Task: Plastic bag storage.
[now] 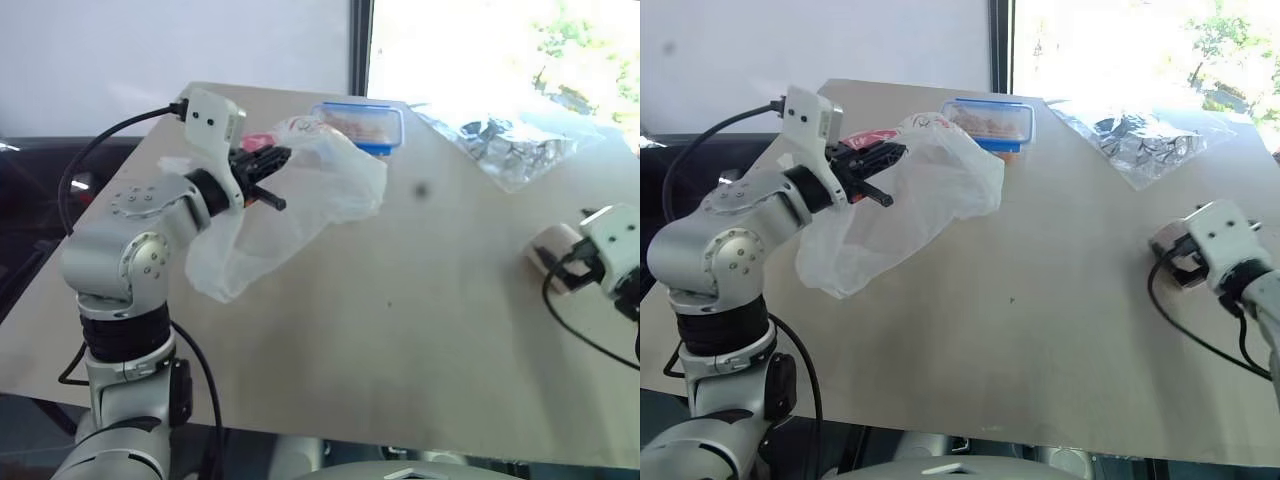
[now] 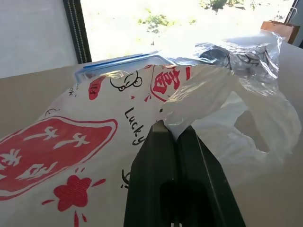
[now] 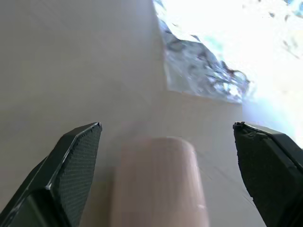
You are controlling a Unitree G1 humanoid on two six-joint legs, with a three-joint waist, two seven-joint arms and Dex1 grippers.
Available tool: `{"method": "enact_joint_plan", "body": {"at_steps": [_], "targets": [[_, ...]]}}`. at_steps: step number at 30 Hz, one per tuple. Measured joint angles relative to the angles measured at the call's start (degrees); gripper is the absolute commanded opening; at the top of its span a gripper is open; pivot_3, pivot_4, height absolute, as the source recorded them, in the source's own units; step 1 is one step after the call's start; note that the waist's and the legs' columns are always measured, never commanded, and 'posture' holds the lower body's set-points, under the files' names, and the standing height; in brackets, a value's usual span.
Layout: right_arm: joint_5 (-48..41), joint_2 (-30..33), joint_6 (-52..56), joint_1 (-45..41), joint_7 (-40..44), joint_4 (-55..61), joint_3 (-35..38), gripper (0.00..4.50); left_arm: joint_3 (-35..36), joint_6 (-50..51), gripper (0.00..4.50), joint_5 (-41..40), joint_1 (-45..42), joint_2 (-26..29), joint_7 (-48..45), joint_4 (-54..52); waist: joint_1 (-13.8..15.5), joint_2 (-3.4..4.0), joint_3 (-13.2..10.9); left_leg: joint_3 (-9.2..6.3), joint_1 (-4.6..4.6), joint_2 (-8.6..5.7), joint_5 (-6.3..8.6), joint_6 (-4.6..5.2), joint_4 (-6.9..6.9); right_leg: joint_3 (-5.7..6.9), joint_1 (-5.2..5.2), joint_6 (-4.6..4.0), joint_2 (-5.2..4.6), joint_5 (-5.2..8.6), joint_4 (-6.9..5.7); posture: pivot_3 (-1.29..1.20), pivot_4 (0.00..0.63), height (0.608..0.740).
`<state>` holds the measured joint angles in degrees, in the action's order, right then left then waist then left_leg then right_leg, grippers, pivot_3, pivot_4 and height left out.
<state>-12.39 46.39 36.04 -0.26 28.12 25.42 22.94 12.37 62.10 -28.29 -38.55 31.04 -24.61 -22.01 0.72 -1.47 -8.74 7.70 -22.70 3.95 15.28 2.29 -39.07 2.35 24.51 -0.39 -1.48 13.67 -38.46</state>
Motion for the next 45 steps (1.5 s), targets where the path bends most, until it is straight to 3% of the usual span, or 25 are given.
{"method": "enact_joint_plan", "body": {"at_steps": [4,8,11,17,21,27,30,31,39,45], "targets": [[-13.3,-4.9,14.9,-2.2,0.4,4.5,8.9,4.50,-0.7,-0.9,0.05,0.1,0.1,-0.1,0.8,0.2,0.0,0.01,0.0,-0.04,-0.01,0.06,0.00,0.00,0.01,0.01,0.01,-0.01,-0.03,-0.01,-0.03,0.00,0.150,0.740],[-29.3,-6.9,29.5,3.0,2.9,10.9,20.2,4.50,-0.8,-2.2,0.05,0.1,0.5,0.2,1.0,1.7,0.1,0.02,0.0,-0.12,-0.06,0.03,0.01,0.00,0.00,0.02,-0.01,-0.01,-0.13,-0.01,-0.02,0.00,0.150,0.740],[-35.1,-7.0,35.2,7.4,2.9,11.5,25.6,4.50,-1.6,-3.8,0.05,0.1,0.6,1.3,-0.1,2.8,0.0,0.01,0.0,-0.10,-0.06,-0.06,0.02,0.03,-0.01,-0.02,-0.01,0.01,-0.21,-0.01,-0.01,0.00,0.150,0.740],[-37.6,-7.8,38.8,9.8,-0.9,11.3,28.7,4.50,-3.0,-5.2,0.05,0.1,-0.8,1.4,-0.6,5.2,-0.1,0.01,0.0,-0.13,-0.02,-0.06,0.08,0.13,-0.01,-0.03,-0.01,0.17,-0.17,0.09,-0.05,0.00,0.150,0.740],[-35.6,-11.6,34.9,5.5,-4.3,7.1,23.4,4.50,-4.1,-5.6,0.05,0.1,-2.1,1.2,-0.6,5.4,-0.5,0.03,0.0,-0.09,-0.01,-0.06,0.08,0.14,-0.01,-0.06,0.00,0.18,-0.06,0.10,-0.05,0.00,0.150,0.740],[-27.8,-15.0,22.2,-1.5,-7.5,-2.3,14.6,1.84,-4.4,-5.8,0.00,0.2,-2.7,1.8,-0.1,5.6,-0.9,0.05,0.0,-0.12,-0.08,-0.08,0.02,0.05,0.01,-0.06,0.05,0.08,0.02,0.04,-0.06,0.00,0.150,0.740],[-25.4,-15.4,17.8,-1.7,-7.3,-4.7,11.3,0.19,-4.1,-5.7,0.00,0.1,-3.2,2.3,0.1,5.6,-0.8,0.06,0.0,-0.10,-0.10,-0.08,0.02,0.04,0.02,-0.07,0.06,0.04,0.00,0.02,-0.06,0.00,0.150,0.740],[-24.9,-15.5,16.8,-1.7,-7.2,-5.4,10.5,0.02,-4.0,-5.7,0.00,0.1,-3.3,2.4,0.1,5.6,-0.9,0.06,0.0,-0.09,-0.10,-0.08,0.02,0.04,0.01,-0.08,0.06,0.05,-0.01,0.02,-0.05,0.00,0.150,0.740],[-22.6,-18.7,10.7,-5.9,-7.8,-10.0,5.9,0.02,-4.0,-5.0,0.00,0.0,-3.7,2.3,1.0,5.6,-1.2,0.06,0.0,-0.10,-0.08,-0.05,0.02,0.03,0.02,-0.07,0.07,0.05,-0.02,0.02,-0.08,0.00,0.150,0.740],[-28.2,-19.7,12.5,-6.7,-6.9,-2.9,2.8,0.02,-2.9,-3.9,0.00,-1.0,-6.6,1.1,2.1,5.7,-1.3,0.08,0.0,-0.07,-0.10,-0.05,0.02,0.03,0.02,-0.09,0.09,0.05,-0.12,0.02,-0.07,0.00,0.150,0.740]]}}
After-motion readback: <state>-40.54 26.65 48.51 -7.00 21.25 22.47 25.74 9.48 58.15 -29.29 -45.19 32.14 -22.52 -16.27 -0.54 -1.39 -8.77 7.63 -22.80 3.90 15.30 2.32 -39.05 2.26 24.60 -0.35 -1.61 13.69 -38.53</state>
